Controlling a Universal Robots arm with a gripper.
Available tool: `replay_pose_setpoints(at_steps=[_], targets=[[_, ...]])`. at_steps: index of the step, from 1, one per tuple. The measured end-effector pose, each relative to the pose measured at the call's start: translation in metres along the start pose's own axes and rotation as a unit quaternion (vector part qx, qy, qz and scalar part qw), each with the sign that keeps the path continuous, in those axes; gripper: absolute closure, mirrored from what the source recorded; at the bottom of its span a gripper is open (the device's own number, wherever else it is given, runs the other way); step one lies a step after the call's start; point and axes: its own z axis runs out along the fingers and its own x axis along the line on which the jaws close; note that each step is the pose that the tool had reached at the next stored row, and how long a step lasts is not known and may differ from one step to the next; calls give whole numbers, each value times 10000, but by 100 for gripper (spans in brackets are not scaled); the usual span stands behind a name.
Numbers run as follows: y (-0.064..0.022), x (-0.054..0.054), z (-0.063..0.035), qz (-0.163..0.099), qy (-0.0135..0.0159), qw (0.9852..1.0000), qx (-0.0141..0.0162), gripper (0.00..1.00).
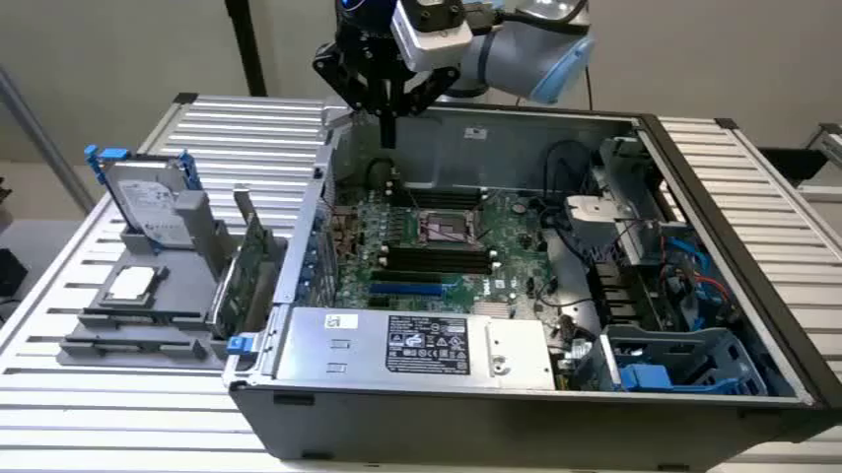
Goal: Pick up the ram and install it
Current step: 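Reach for the ram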
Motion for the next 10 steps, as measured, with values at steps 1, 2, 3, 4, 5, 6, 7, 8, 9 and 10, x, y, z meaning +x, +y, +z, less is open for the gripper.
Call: replay_pose_setpoints(at_steps=[1, 2, 3, 4, 5, 6, 7, 8, 9, 10], targets=[[0, 0, 0, 0, 0, 10000, 0, 100], [0, 0, 0, 0, 0, 10000, 0, 100], [0, 0, 0, 0, 0, 10000, 0, 100], [0, 0, 0, 0, 0, 10000, 0, 100], [0, 0, 0, 0, 0, 10000, 0, 100], [0, 0, 0, 0, 0, 10000, 0, 100], [0, 0, 0, 0, 0, 10000, 0, 100], [0, 0, 0, 0, 0, 10000, 0, 100], [0, 0, 0, 0, 0, 10000, 0, 100], [0, 0, 0, 0, 0, 10000, 0, 100]])
